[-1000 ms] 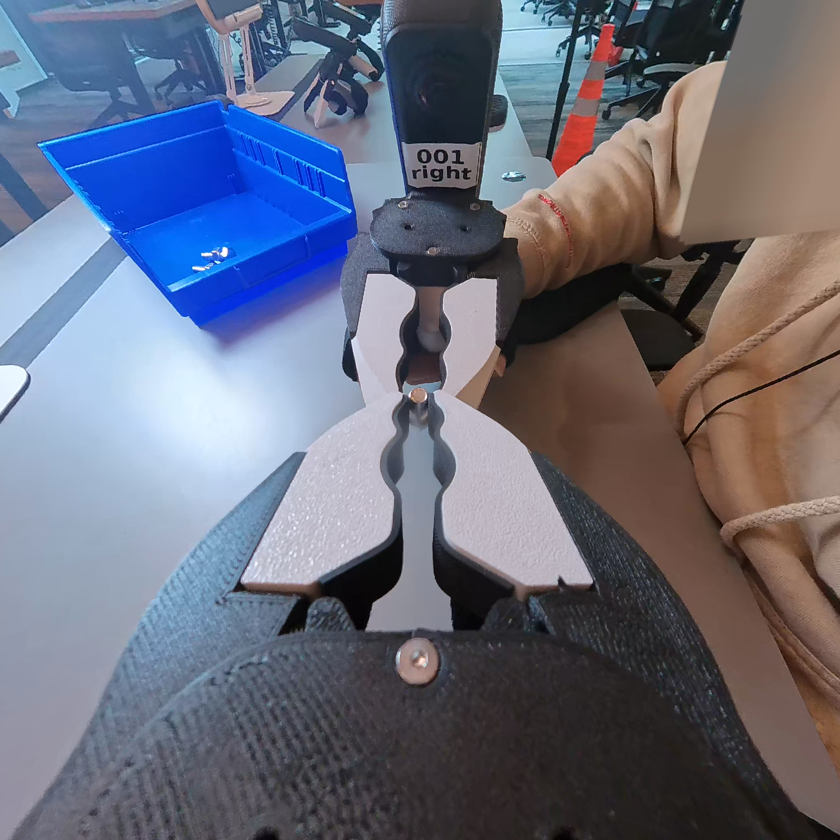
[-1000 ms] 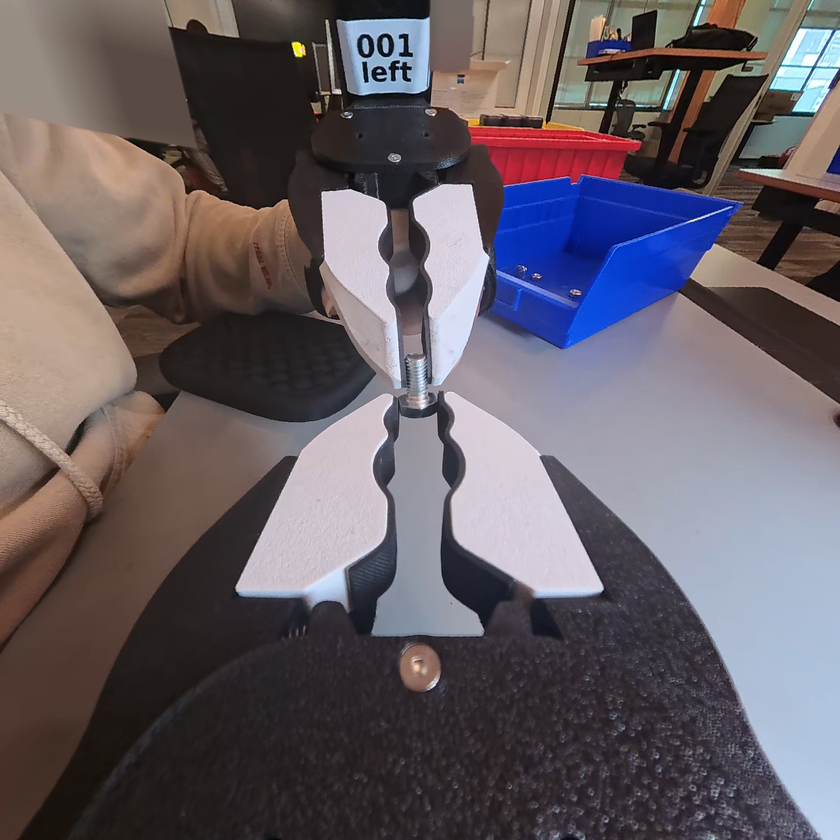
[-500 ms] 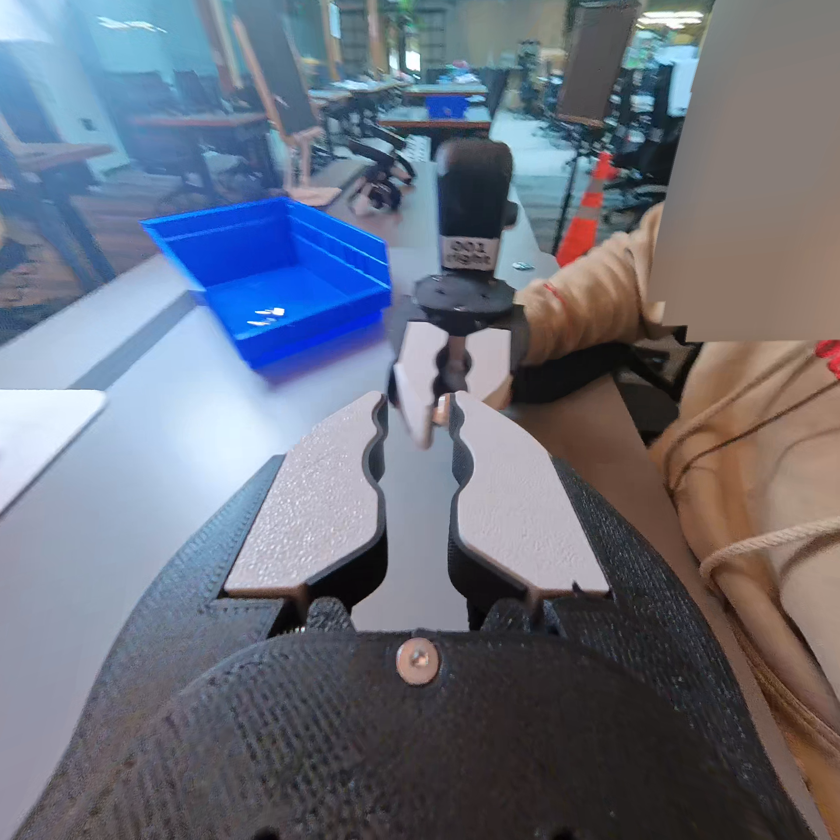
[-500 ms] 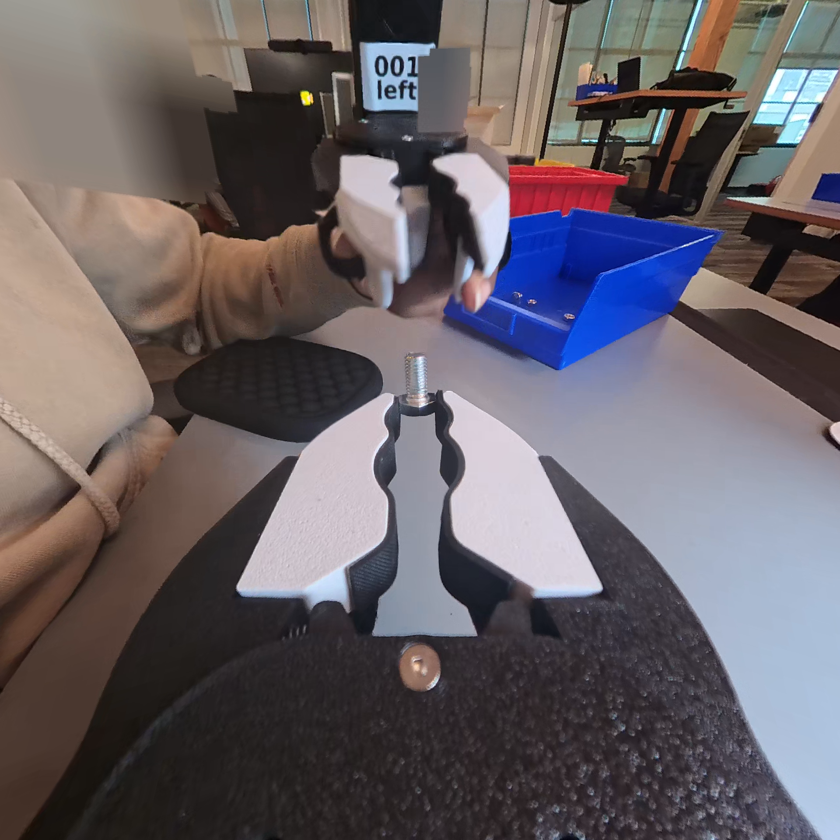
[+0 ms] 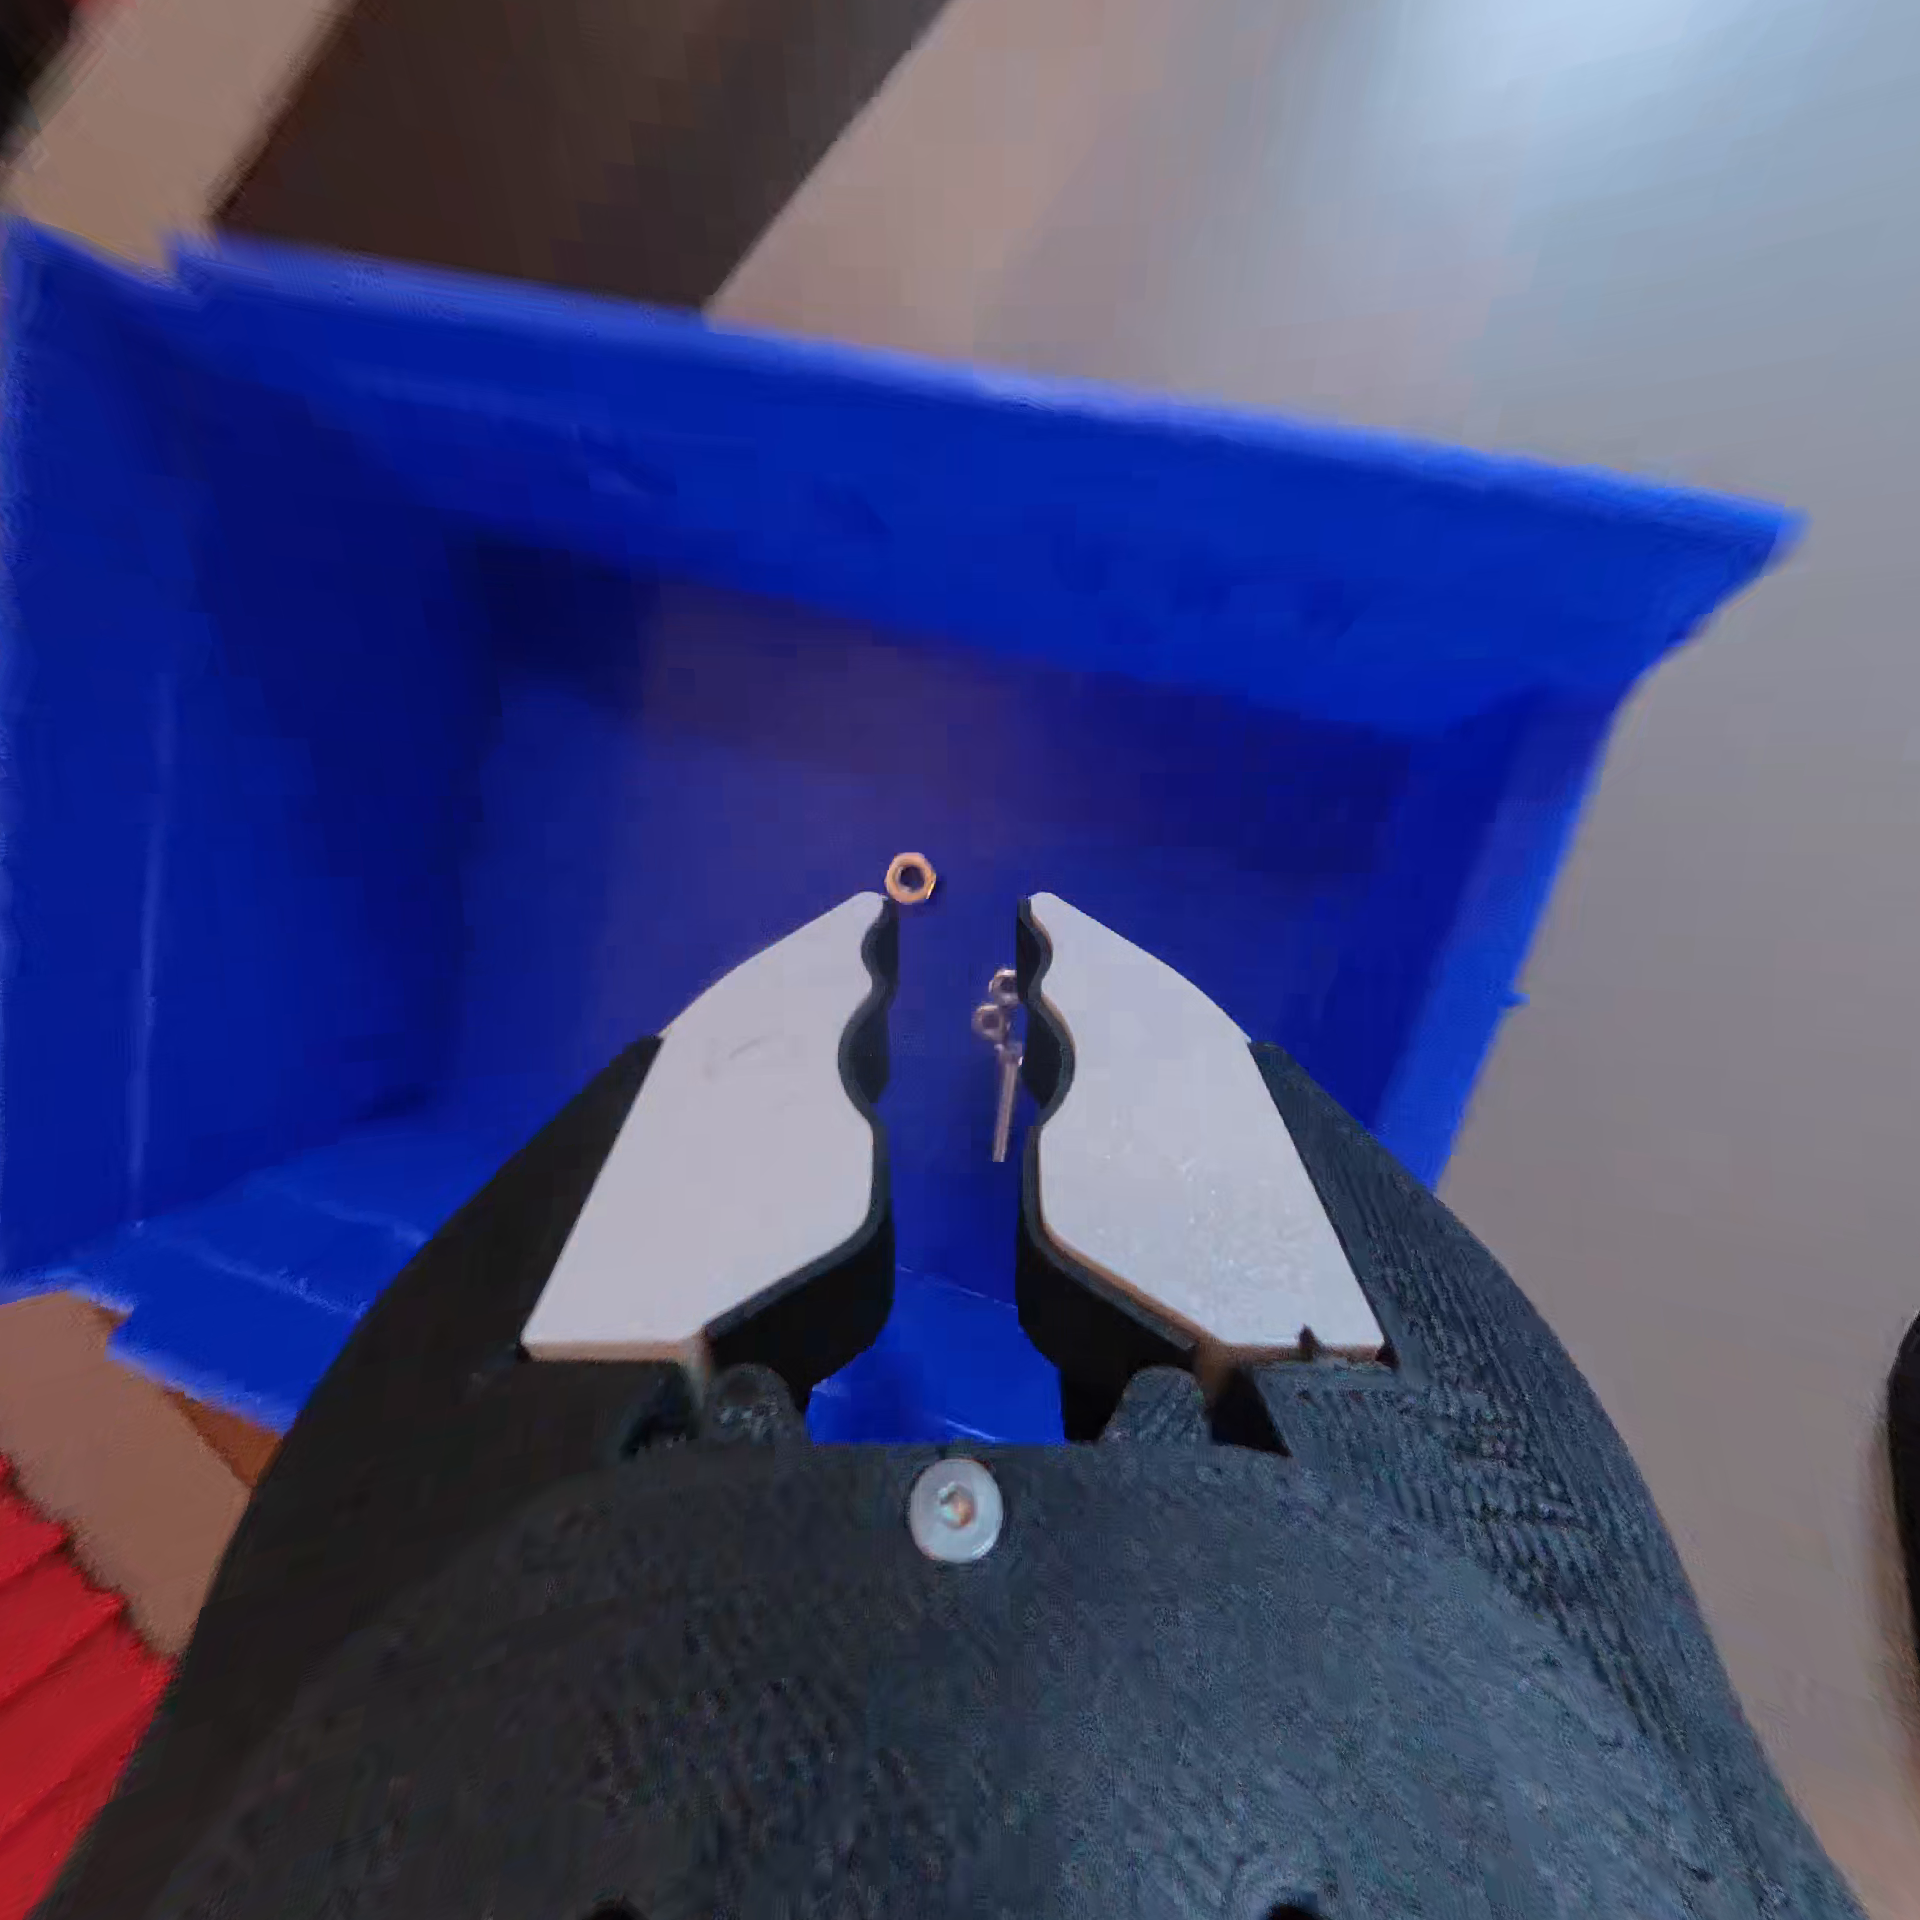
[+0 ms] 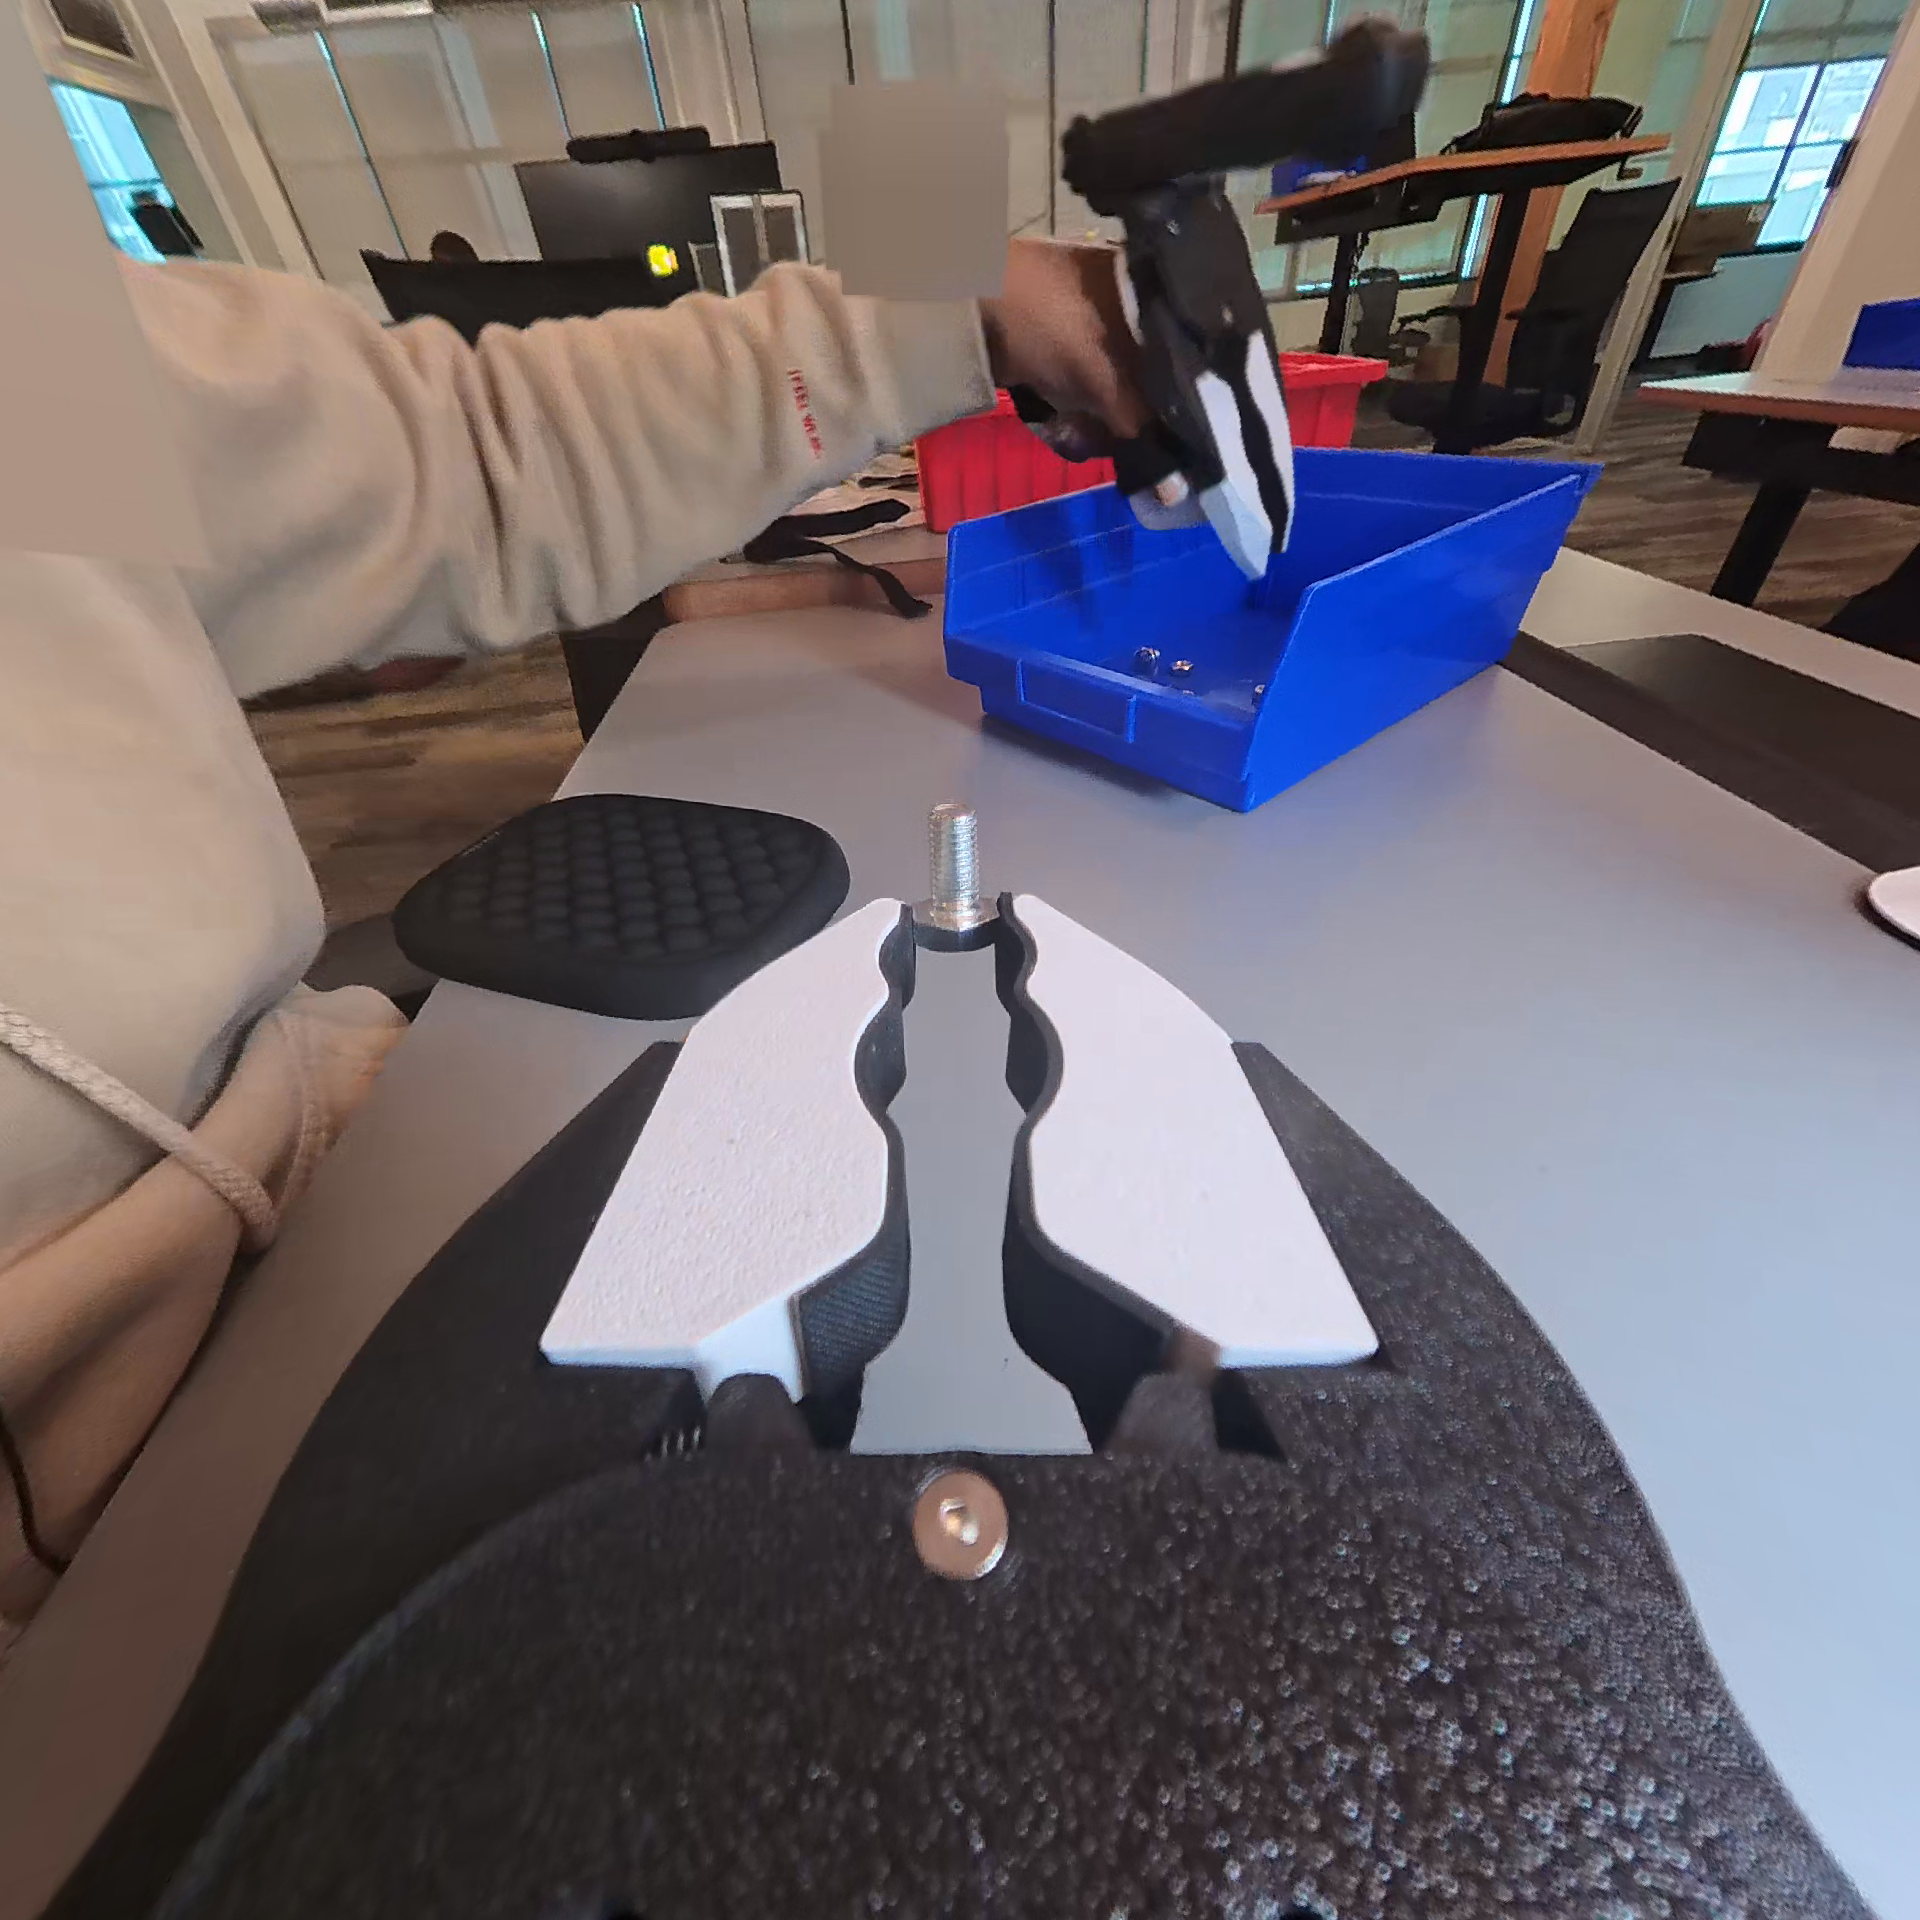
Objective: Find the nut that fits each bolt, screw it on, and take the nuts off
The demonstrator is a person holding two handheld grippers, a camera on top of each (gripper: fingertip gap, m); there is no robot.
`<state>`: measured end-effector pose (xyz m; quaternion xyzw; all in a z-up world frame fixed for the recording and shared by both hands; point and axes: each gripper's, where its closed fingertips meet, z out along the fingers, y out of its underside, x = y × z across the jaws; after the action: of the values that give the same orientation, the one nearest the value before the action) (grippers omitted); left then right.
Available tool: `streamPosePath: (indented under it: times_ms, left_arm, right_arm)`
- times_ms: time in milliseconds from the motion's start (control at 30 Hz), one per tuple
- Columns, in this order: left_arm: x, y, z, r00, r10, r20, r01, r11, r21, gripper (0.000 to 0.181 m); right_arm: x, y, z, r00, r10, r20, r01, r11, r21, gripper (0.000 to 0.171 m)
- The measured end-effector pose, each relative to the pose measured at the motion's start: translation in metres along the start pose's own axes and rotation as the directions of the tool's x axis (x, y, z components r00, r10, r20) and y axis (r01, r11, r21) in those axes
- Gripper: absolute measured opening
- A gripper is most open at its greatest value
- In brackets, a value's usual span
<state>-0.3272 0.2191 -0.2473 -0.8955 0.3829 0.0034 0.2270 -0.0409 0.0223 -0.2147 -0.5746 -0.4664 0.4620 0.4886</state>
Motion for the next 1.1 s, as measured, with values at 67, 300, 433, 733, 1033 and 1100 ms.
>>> streamPosePath:
  times_ms: [67,300,433,733,1033,1100]
  left_arm:
    - [-0.008,0.011,0.023,0.996,-0.073,-0.059,0.067,0.994,-0.089,0.024]
    - [-0.019,0.035,0.068,0.969,-0.213,-0.127,0.176,0.951,-0.254,0.031]
    - [-0.018,0.031,0.074,0.959,-0.237,-0.157,0.2,0.955,-0.219,0.023]
    - [-0.002,0.029,0.06,0.967,-0.166,-0.195,0.117,0.964,-0.239,0.015]
    - [0.144,-0.059,-0.067,0.834,0.335,-0.438,-0.334,0.939,0.081,0.015]
    - [0.187,-0.067,-0.084,0.743,0.458,-0.488,-0.456,0.88,0.13,0.015]
  right_arm:
    - [0.001,0.001,0.0,1.0,0.003,-0.002,-0.003,1.0,-0.001,0.015]
    - [0.005,0.003,-0.003,1.0,0.025,-0.007,-0.025,1.0,-0.005,0.015]
    - [0.006,0.005,-0.004,0.999,0.033,-0.004,-0.033,0.999,-0.007,0.015]
    - [0.007,0.007,-0.003,1.0,0.029,-0.01,-0.029,0.999,-0.019,0.015]
    - [0.008,0.011,0.006,0.995,0.095,-0.031,-0.096,0.995,-0.018,0.015]
    - [0.003,0.011,0.01,0.995,0.095,-0.023,-0.095,0.995,-0.021,0.015]
